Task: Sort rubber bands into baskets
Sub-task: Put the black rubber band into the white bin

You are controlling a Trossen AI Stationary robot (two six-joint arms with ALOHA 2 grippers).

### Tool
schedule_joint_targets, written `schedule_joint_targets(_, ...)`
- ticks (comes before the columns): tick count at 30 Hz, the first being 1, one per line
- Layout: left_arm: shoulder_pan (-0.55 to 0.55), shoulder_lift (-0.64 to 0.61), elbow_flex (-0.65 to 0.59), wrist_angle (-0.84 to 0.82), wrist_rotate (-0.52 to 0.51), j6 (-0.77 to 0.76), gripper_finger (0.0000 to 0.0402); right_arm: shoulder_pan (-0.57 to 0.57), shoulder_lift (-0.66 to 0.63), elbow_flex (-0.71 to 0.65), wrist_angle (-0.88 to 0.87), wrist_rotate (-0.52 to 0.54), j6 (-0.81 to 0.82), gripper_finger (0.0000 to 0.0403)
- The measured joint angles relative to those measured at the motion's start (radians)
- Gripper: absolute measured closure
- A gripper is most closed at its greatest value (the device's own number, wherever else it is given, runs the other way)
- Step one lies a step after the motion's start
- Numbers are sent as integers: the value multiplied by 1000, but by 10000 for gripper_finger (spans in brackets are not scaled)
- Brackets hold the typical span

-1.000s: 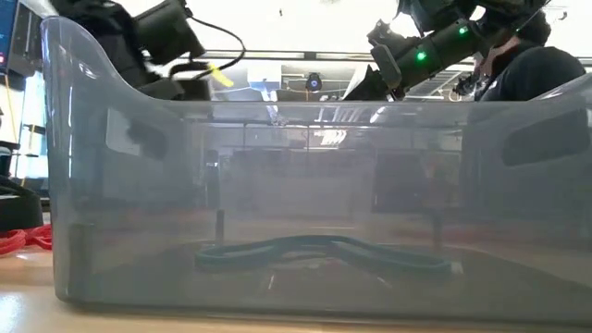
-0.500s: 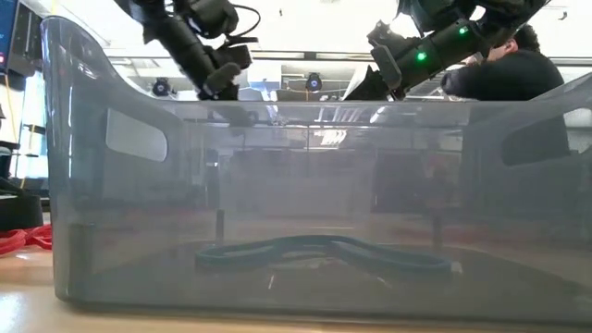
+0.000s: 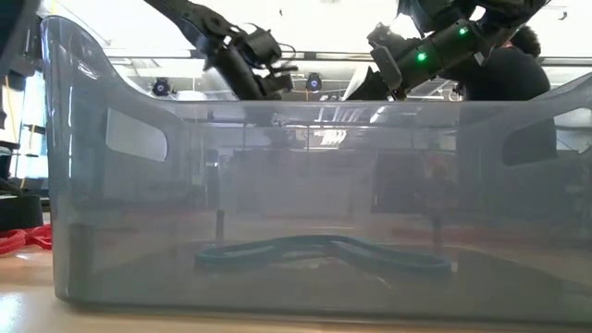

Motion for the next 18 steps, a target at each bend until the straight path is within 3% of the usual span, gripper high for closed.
schedule_joint_targets(7, 56, 134, 118, -92, 64, 37, 401, 0, 0, 0, -1, -1, 0, 403)
schedule_joint_targets(18, 105, 195, 127, -105, 137, 37, 397, 0, 0, 0, -8, -2, 16, 403)
